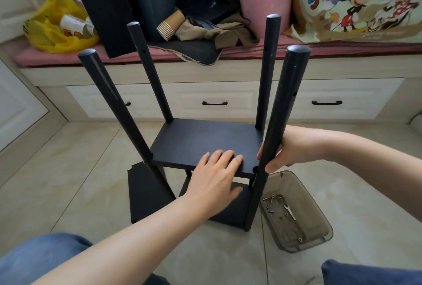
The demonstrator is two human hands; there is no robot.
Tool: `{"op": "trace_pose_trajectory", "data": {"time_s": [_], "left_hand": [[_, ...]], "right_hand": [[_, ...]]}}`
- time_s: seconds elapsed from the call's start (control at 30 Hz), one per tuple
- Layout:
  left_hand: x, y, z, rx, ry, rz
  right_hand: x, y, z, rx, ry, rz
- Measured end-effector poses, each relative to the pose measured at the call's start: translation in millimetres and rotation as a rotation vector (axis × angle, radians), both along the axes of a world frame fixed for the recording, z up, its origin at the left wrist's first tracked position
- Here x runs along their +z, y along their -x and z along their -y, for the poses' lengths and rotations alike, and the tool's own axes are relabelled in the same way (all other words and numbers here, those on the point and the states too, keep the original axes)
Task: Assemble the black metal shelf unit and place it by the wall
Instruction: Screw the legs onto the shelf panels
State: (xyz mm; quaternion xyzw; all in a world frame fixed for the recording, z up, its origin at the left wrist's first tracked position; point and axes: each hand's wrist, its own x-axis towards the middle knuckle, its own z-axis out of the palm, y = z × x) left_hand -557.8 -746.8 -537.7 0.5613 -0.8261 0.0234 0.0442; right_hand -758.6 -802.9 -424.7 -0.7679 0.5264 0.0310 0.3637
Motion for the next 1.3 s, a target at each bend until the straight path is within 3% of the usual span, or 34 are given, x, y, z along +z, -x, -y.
{"op": "trace_pose_trajectory", "data": {"time_s": [0.1, 0.57, 1.3], "left_hand": [[-9.3, 5.6, 7.1, -0.013, -0.115, 0.030], [-28.9, 10.1, 17.2, -0.021, -0.022, 0.018], [-46.7, 27.6, 18.6, 0.128, 0.259, -0.179]], "right_hand": [[-4.3, 1.1, 0.5, 0.024, 0.052, -0.001], [-13.1, -0.2, 3.5, 0.071, 0.155, 0.070], [-25.5, 1.8, 7.5, 0.024, 0.189, 0.139]]}}
